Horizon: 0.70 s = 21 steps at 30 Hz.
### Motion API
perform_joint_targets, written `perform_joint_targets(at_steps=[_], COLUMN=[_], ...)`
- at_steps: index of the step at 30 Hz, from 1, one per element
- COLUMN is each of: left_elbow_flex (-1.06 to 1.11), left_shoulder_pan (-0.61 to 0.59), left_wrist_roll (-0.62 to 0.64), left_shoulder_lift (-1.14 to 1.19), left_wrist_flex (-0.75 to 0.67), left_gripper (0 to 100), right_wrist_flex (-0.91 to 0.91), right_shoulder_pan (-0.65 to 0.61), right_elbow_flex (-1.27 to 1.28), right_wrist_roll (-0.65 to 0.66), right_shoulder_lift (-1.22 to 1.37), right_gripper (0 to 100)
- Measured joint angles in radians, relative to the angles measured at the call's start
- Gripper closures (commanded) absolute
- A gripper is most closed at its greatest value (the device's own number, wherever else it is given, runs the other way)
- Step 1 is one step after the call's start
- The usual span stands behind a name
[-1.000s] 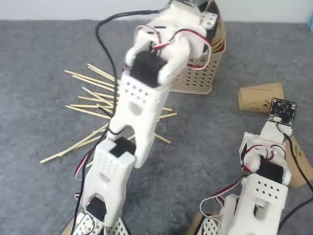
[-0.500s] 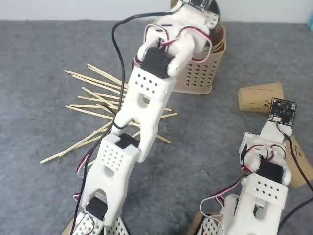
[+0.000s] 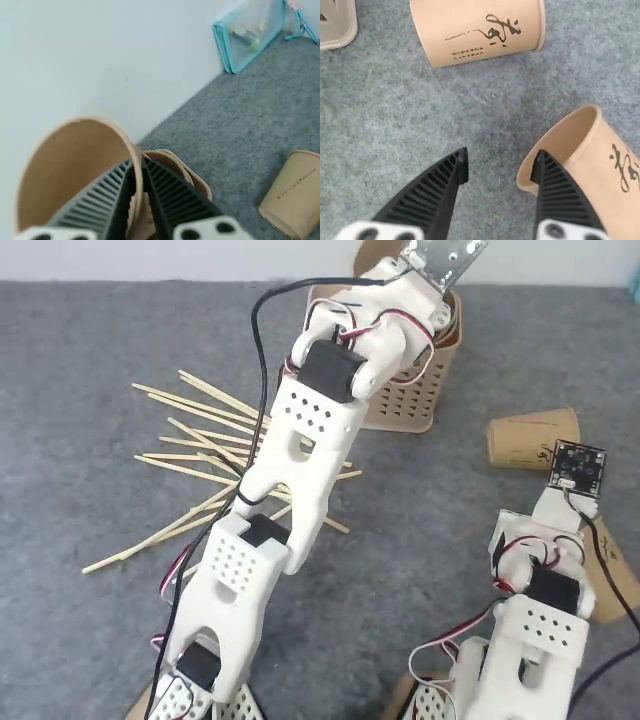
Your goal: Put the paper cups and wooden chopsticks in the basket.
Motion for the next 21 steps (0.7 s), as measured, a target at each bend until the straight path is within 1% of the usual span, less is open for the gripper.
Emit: perform_joint_targets(at_steps=[4, 7, 14, 18, 21], left_elbow_flex=[0.000, -0.002, -0.035, -0.094, -0.144], left_shoulder_pan=[0.009, 0.028, 0.037, 0.023, 0.014], left_wrist_roll=[-0.003, 0.029, 0.000, -0.006, -0.006], left_shoulder_lift=[0.000, 0.000, -0.008, -0.071, -0.152], left_wrist_flex=[0.049, 0.081, 0.097, 0.196, 0.315], left_gripper=[70, 62, 60, 60, 60], right_wrist_flex=[0.000, 0.000, 0.000, 0.000, 0.020], right_shoulder_pan=[-0.005, -0.028, -0.028, -0.032, -0.025], right_elbow_flex=[0.000, 0.000, 0.000, 0.000, -0.002], right_wrist_roll=[0.000, 0.000, 0.000, 0.000, 0.000], right_shoulder_lift=[0.000, 0.000, 0.000, -0.003, -0.058], right_gripper=[77.9, 77.9, 77.9, 77.9, 77.9])
